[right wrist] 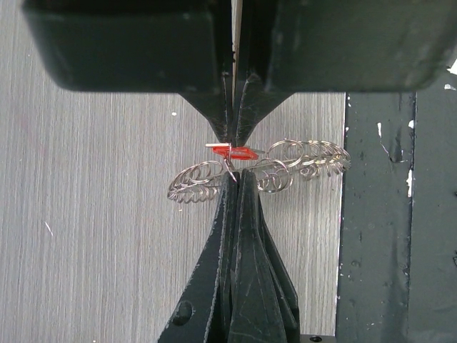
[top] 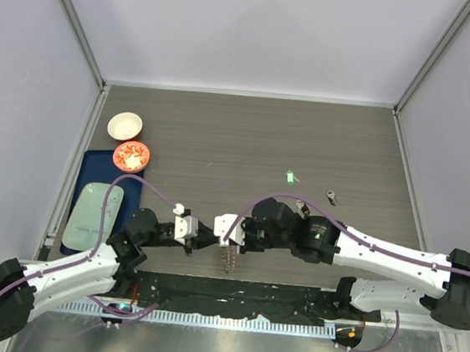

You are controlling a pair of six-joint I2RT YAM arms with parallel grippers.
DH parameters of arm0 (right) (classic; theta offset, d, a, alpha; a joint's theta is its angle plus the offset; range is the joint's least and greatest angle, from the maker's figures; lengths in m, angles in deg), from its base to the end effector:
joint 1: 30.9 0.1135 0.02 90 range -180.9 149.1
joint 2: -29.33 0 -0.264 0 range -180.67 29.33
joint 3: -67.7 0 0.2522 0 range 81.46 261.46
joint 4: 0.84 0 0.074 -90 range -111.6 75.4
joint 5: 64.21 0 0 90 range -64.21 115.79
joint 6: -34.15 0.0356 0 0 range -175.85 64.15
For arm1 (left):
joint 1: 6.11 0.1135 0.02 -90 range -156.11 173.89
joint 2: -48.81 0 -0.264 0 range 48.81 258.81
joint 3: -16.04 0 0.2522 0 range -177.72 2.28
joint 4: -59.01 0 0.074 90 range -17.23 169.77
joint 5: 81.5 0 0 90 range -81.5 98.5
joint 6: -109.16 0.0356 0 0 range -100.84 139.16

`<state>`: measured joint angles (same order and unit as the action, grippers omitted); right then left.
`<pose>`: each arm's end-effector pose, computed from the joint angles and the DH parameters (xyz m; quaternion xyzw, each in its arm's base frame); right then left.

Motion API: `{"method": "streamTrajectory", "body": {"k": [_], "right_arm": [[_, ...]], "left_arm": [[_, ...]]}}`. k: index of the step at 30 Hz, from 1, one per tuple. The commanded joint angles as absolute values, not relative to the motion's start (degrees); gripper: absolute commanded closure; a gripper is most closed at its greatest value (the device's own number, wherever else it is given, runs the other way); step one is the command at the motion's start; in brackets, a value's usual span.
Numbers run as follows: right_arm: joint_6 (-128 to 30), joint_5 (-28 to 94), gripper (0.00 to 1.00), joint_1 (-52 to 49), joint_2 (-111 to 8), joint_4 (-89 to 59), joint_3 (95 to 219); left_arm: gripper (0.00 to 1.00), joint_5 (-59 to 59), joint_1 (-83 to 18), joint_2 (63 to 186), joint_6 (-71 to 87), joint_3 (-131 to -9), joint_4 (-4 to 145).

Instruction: Put the keys on the keyring

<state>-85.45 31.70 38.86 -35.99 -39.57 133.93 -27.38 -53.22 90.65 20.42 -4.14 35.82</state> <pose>0.0825 0.2343 0.2903 -0.6985 0.5631 0.1943 0.3966 0.0940 -0.1318 0.1993 0.4732 0.5150 -0.4634 0.5441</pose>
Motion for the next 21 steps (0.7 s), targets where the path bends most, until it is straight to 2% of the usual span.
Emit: {"method": "streamTrajectory", "body": {"k": [1,21], "right_arm": [[-85.38,34.31,0.99,39.33,-36.59,-36.04,134.28],[-86.78,36.16,0.99,39.94,-36.68,-37.62,135.60]], "left_arm": [[1.00,-30.87,-54.18,91.26,19.69,-6.33,27.60],[1.00,-32.37,-54.53,93.01,17.58,-6.69,24.52]]}}
